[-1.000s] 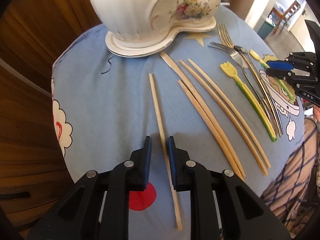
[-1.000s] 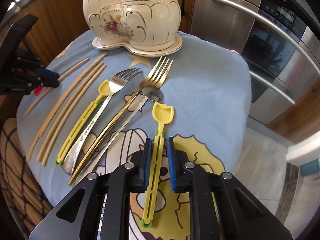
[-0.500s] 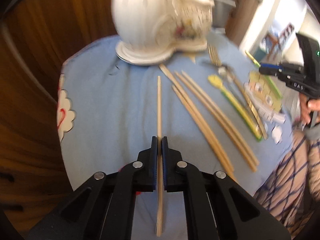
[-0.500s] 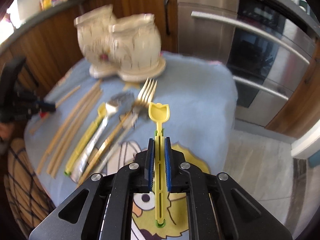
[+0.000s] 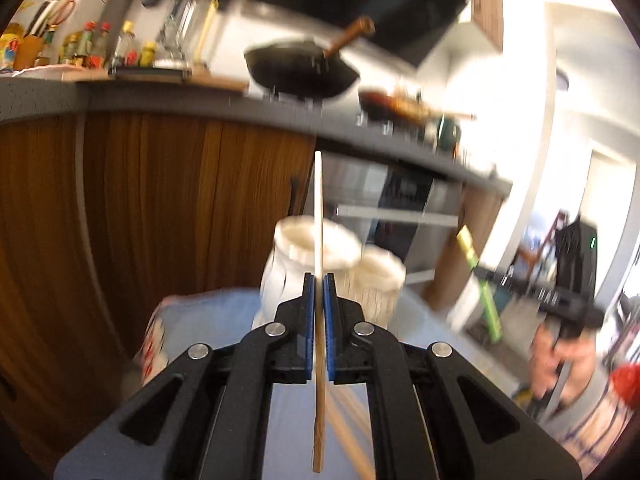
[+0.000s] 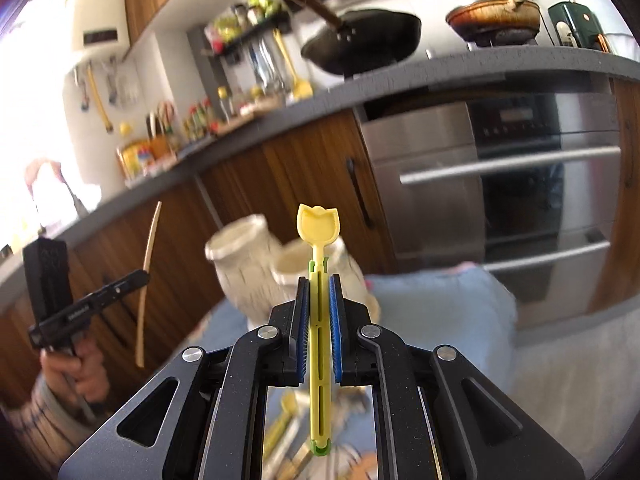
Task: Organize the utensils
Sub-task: 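Lower the chopstick into the white holder with the left tool while the right tool drops the tongs in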
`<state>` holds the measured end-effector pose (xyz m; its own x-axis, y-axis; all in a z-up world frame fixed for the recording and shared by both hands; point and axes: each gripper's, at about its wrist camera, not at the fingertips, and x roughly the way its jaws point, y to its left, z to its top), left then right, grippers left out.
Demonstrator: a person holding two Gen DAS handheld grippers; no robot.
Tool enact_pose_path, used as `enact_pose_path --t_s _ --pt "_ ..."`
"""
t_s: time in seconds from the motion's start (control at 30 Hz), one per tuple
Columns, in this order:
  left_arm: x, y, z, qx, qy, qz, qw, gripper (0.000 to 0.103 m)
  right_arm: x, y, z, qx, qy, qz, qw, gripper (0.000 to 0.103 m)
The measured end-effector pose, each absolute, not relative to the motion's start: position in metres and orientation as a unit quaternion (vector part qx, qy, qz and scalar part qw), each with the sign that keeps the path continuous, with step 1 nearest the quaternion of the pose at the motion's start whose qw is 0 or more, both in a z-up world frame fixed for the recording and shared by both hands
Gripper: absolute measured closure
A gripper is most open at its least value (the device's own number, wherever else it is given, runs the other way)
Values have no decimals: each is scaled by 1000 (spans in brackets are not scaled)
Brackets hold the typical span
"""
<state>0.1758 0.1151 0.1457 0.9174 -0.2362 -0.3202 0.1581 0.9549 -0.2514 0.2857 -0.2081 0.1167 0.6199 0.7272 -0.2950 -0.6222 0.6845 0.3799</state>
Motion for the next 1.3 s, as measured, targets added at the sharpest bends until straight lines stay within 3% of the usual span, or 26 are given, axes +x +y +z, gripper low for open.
enact_pose_path --t_s 0.23,0.6,1.3 --pt "219 123 172 -160 103 -96 977 99 327 -172 119 142 199 396 885 92" --pt "273 111 189 -154 21 -55 986 99 356 -129 136 130 150 389 900 92" --pt "282 84 141 -75 129 -40 988 99 351 -111 98 49 188 344 919 92"
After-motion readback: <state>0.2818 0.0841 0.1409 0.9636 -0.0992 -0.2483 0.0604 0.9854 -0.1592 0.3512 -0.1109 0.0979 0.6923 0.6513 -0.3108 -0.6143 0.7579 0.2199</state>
